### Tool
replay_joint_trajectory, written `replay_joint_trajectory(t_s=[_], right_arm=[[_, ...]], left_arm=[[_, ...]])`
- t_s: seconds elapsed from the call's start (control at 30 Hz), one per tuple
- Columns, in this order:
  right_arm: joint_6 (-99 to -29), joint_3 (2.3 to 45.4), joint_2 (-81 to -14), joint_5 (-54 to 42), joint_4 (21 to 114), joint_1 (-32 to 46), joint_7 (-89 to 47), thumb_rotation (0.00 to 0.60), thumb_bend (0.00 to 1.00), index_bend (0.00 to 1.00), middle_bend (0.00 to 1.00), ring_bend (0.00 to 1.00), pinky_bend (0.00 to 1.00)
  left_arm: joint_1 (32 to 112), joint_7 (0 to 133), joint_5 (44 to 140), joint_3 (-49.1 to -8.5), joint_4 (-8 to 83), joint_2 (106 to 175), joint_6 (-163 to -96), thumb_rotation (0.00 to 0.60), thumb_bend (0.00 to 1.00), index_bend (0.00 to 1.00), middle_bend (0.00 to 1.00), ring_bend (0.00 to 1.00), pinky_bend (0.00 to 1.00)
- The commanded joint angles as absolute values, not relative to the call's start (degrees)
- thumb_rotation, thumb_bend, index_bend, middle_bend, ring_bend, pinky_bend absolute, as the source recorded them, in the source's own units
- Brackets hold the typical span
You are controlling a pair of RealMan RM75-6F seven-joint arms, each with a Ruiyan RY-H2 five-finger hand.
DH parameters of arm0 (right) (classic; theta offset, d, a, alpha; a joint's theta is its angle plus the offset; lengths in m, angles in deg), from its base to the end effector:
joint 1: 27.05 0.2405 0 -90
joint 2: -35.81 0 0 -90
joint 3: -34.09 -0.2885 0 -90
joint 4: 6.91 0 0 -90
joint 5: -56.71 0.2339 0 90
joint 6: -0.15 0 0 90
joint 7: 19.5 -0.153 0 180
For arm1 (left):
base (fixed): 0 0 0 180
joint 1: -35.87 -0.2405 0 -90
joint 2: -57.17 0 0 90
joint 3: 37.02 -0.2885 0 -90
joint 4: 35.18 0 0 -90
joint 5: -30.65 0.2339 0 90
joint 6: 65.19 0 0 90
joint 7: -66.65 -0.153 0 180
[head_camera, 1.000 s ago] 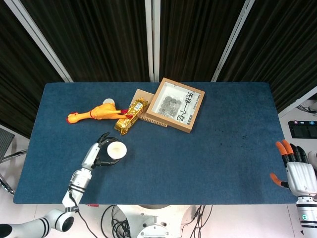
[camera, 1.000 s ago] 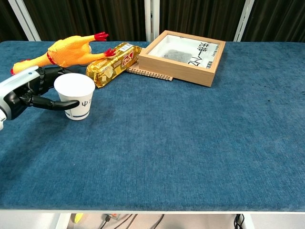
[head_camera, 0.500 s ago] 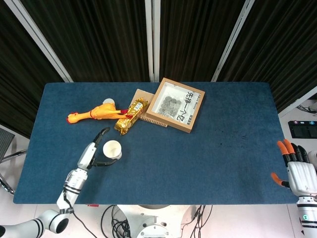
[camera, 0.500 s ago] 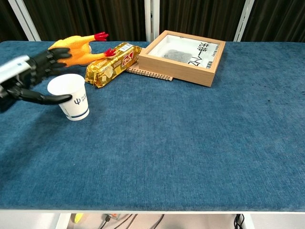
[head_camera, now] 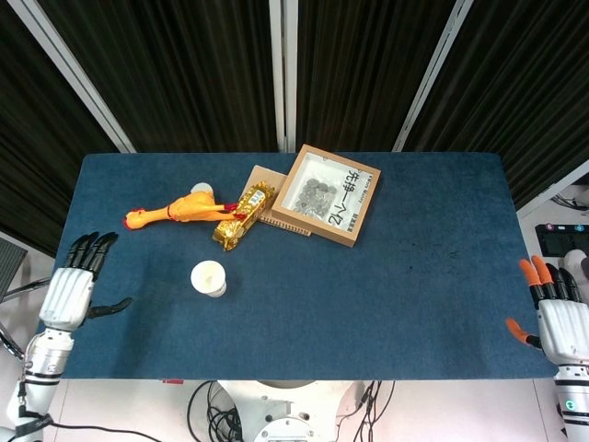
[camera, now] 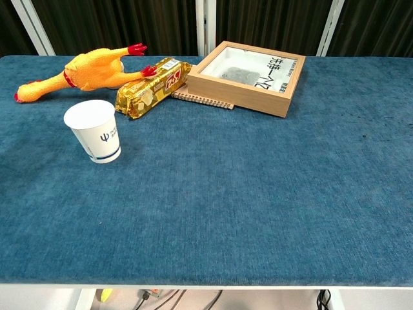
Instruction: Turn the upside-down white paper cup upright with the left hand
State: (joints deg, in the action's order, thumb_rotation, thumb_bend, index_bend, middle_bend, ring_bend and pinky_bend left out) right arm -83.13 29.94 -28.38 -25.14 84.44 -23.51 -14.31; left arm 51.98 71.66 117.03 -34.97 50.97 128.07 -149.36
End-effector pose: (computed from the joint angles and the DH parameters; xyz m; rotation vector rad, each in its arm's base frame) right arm -0.3674 -0.1913 0.1562 1.3479 -0.8756 0.7714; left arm -0.3175 0.2590 0.1142 -1.4870 -0.8767 -1.1085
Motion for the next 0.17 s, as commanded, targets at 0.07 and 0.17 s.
replay_joint_trajectory(t_s=[0.07,0.17], right_arm=[[-84.22,29.81,-29.84,-25.79,83.76,-23.57,-13.30,0.600,0.14,0.00,0.00,0.00,0.00],[-83.76,29.88,-30.11,-25.81,83.78,-23.32,-12.66,0.600,0.14,0.00,0.00,0.00,0.00]], left_arm=[[45.19,53.51,111.63,-37.88,52.78,122.54,-151.13,0.600,0.02,0.09,0.08,0.00,0.04],[43.80,57.38,111.68,-37.58,50.49,123.81,-152.38,0.600,0.02,0.09,0.06,0.00,0.03]])
